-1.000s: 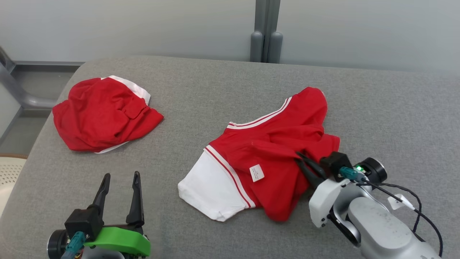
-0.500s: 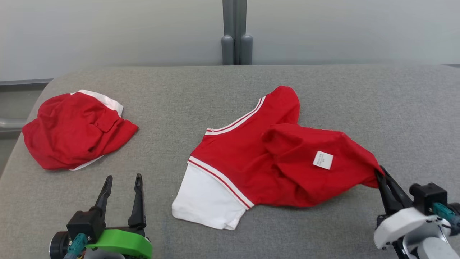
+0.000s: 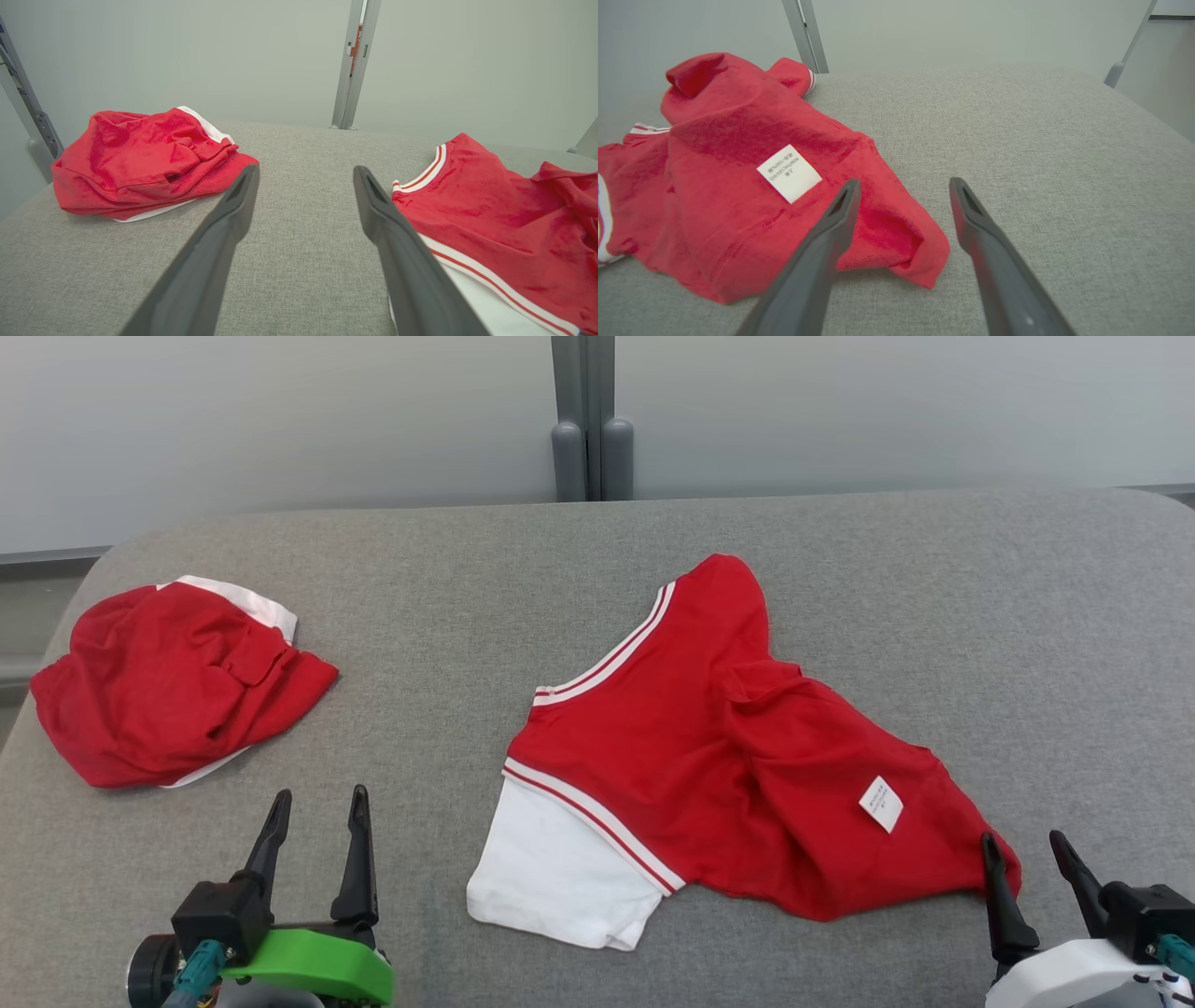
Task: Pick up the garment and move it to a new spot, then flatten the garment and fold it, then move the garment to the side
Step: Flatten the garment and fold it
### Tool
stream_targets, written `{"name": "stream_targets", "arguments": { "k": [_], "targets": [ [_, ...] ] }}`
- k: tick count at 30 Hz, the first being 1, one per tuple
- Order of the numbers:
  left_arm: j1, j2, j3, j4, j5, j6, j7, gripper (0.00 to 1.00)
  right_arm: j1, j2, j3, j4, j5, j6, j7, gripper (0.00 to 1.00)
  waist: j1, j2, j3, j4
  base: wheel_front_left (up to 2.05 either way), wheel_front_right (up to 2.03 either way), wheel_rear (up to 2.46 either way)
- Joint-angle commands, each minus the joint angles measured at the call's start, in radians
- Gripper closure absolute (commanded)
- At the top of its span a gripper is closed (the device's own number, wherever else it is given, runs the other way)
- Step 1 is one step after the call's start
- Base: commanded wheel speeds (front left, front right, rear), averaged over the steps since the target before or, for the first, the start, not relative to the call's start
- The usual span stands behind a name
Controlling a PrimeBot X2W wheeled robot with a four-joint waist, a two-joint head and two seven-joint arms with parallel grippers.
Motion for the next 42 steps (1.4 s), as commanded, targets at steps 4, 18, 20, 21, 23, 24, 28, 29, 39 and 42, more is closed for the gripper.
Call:
{"name": "stream_targets", "arguments": {
  "k": [4, 18, 20, 21, 23, 24, 28, 29, 39, 42],
  "targets": [
    [-0.009, 0.001, 0.008, 0.002, 0.009, -0.004, 0.0, 0.0, -0.021, 0.014, -0.006, -0.044, -0.02, -0.002, -0.008, 0.0, 0.0, -0.0001, -0.005, 0.003, 0.0, 0.0, 0.0],
    [-0.003, 0.001, 0.018, 0.0, 0.018, -0.007, 0.0, 0.0, -0.076, -0.019, 0.051, -0.074, -0.053, -0.002, 0.0, 0.0, 0.0, -0.0001, -0.011, 0.019, 0.0, 0.0, 0.0],
    [-0.009, 0.001, 0.016, 0.0, 0.019, -0.008, 0.0, 0.0, -0.102, -0.04, 0.061, -0.06, -0.05, -0.002, 0.006, 0.0, 0.0, -0.0001, -0.007, 0.021, 0.0, 0.0, 0.0],
    [-0.012, 0.001, 0.014, 0.0, 0.018, -0.008, 0.0, 0.0, -0.116, -0.054, 0.068, -0.048, -0.046, -0.002, 0.014, 0.0, 0.0, -0.0001, -0.005, 0.023, 0.0, 0.0, 0.0],
    [-0.018, 0.001, 0.008, 0.0, 0.016, -0.008, 0.0, 0.0, -0.14, -0.074, 0.079, -0.023, -0.042, -0.002, 0.032, 0.0, 0.0, -0.0001, -0.001, 0.029, 0.0, 0.0, 0.0],
    [-0.019, 0.001, 0.006, -0.001, 0.014, -0.008, 0.0, 0.0, -0.151, -0.081, 0.083, -0.012, -0.04, -0.002, 0.039, 0.0, 0.0, -0.0001, 0.001, 0.031, 0.0, 0.0, 0.0],
    [-0.021, 0.001, 0.004, -0.001, 0.009, -0.009, 0.0, 0.0, -0.195, -0.116, 0.114, 0.054, -0.02, -0.002, 0.066, 0.0, 0.0, -0.0001, 0.015, 0.043, 0.0, 0.0, 0.0],
    [-0.022, 0.001, 0.005, -0.001, 0.008, -0.009, 0.0, 0.0, -0.204, -0.123, 0.125, 0.075, -0.016, -0.002, 0.073, 0.0, 0.0, -0.0001, 0.018, 0.046, 0.0, 0.0, 0.0],
    [-0.037, 0.001, -0.001, 0.004, 0.006, -0.009, 0.0, 0.0, -0.29, -0.139, 0.225, 0.283, 0.076, -0.002, 0.095, 0.94, 0.0, -0.0001, 0.043, 0.072, 0.0, 0.0, 0.0],
    [-0.04, 0.001, -0.001, 0.005, 0.006, -0.01, 0.0, 0.0, -0.308, -0.142, 0.255, 0.331, 0.104, -0.002, 0.085, 1.0, 0.0, -0.0001, 0.046, 0.073, 0.0, 0.0, 0.0]
  ]
}}
